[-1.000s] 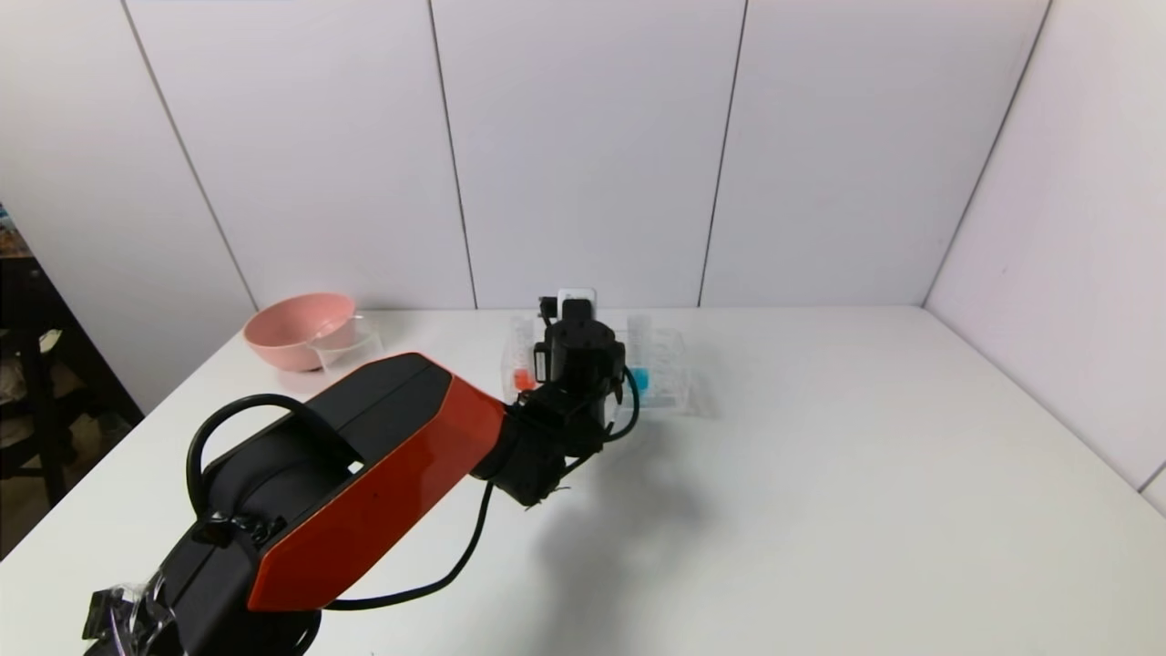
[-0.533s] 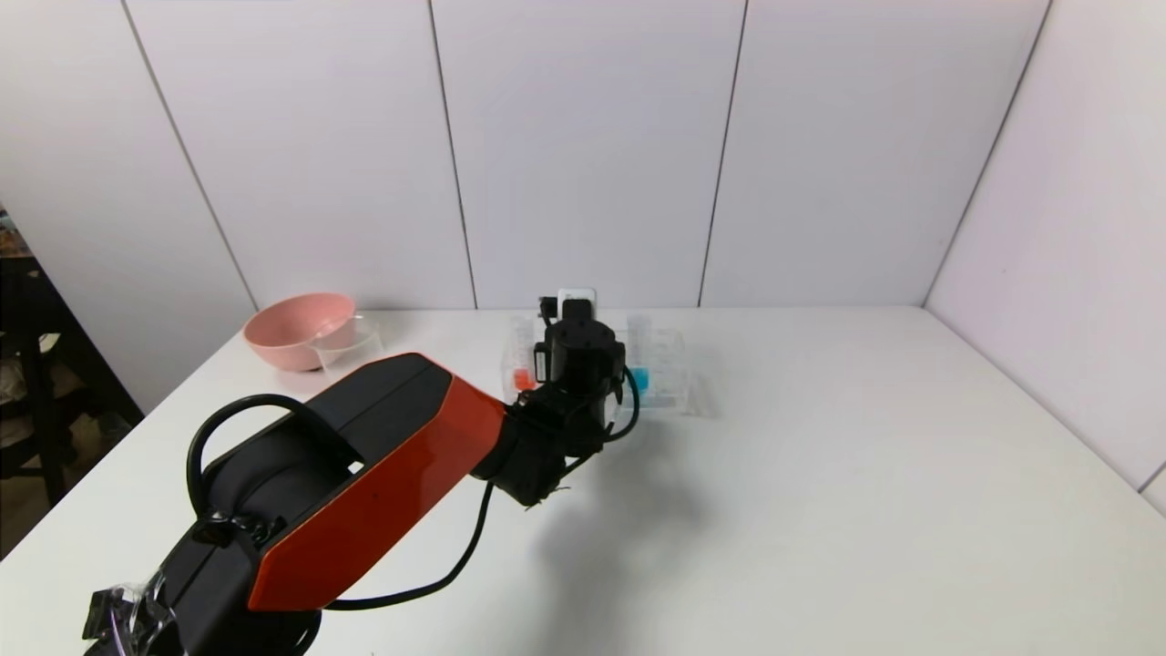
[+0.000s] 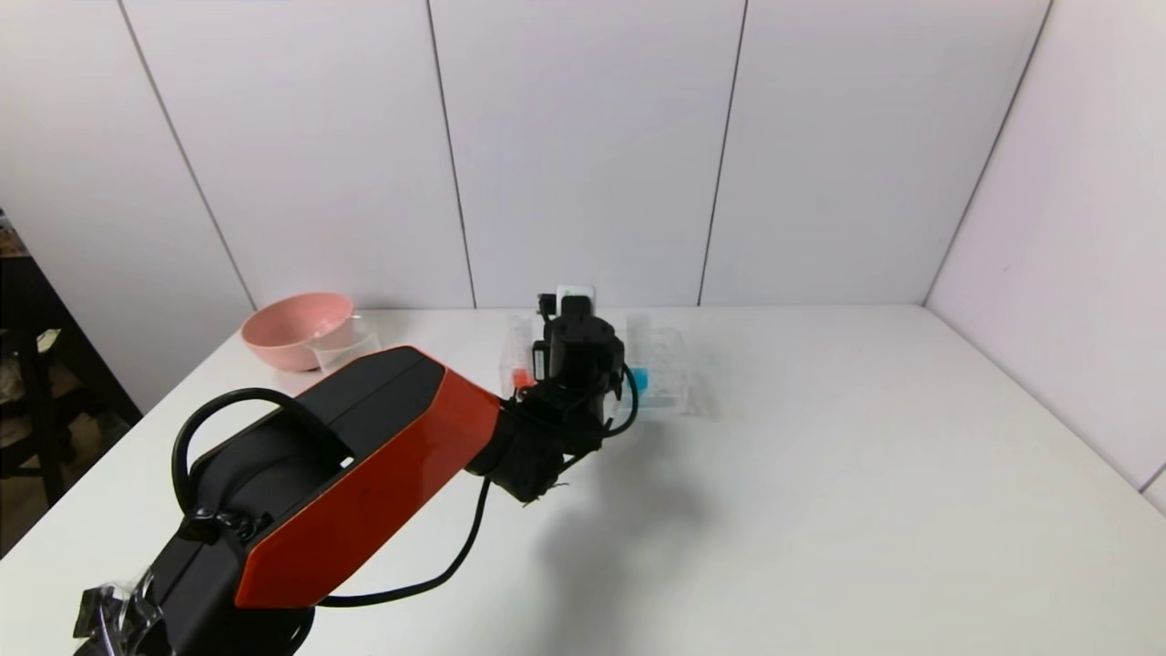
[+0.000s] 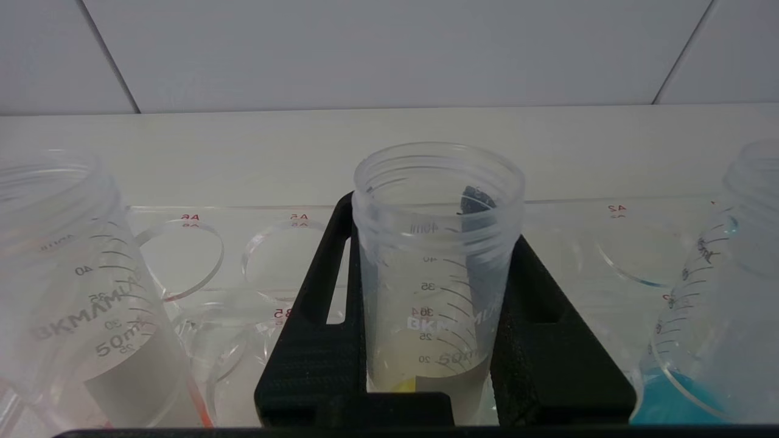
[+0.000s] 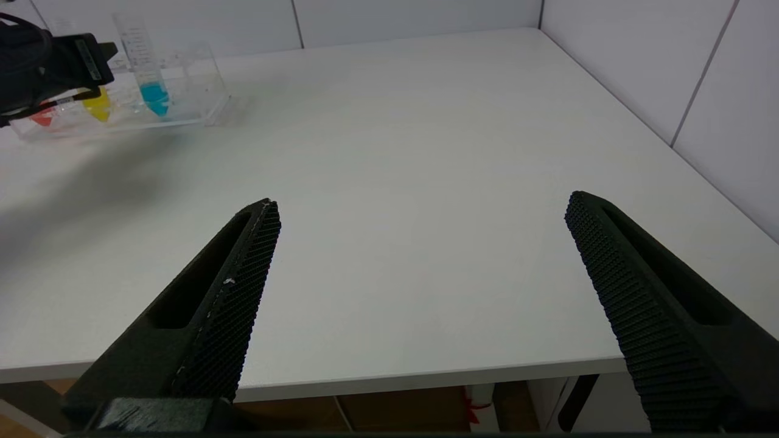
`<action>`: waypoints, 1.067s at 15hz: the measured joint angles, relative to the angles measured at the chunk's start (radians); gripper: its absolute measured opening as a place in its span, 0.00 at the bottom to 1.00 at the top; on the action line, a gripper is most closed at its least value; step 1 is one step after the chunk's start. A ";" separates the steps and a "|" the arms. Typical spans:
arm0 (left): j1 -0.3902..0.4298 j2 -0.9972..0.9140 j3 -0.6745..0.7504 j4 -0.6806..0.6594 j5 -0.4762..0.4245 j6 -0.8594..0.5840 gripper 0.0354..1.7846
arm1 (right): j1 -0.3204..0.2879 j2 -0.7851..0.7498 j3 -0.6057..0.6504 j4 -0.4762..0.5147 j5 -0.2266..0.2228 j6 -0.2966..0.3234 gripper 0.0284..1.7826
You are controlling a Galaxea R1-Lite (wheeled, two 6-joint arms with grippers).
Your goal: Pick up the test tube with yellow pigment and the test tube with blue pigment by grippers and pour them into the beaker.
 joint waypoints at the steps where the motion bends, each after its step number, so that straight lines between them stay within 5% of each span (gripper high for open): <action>1: -0.002 -0.012 0.007 0.003 0.001 0.001 0.29 | 0.000 0.000 0.000 0.000 0.000 0.000 0.96; 16: -0.036 -0.185 0.082 0.050 0.014 0.012 0.29 | 0.000 0.000 0.000 0.000 0.000 0.000 0.96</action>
